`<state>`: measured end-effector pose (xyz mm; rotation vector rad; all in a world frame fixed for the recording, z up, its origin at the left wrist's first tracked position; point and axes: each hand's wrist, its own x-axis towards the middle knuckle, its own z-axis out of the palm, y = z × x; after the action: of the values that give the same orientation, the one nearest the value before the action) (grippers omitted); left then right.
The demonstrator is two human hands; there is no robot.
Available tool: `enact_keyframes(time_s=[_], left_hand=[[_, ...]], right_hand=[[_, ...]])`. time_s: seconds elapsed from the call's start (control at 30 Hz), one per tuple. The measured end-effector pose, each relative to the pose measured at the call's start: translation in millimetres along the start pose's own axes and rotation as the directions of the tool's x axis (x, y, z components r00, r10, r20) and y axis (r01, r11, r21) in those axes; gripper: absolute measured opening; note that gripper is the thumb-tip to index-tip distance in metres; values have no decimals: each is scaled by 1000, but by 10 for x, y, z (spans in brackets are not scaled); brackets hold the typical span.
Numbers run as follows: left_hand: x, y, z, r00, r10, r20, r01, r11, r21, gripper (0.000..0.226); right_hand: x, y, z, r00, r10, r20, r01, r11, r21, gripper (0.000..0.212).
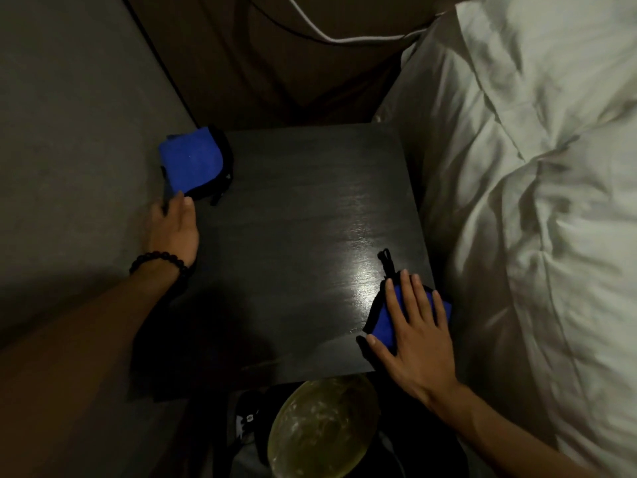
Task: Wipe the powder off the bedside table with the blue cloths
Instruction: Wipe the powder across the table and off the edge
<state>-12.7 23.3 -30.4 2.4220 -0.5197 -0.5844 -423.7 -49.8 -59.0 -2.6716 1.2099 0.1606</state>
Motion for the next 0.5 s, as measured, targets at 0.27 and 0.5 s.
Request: enact_keyframes(time_s=[0.27,0.5], left_hand=[[-15,44,-27,1000,-27,-17,26,999,-46,60],[31,109,-109,1000,14,7,-14,1000,-1,53]], right_hand=[[-68,-263,67,1000,-31,0,31,999,17,96],[-96,-644,165,995,-103,0,103,994,47,99]])
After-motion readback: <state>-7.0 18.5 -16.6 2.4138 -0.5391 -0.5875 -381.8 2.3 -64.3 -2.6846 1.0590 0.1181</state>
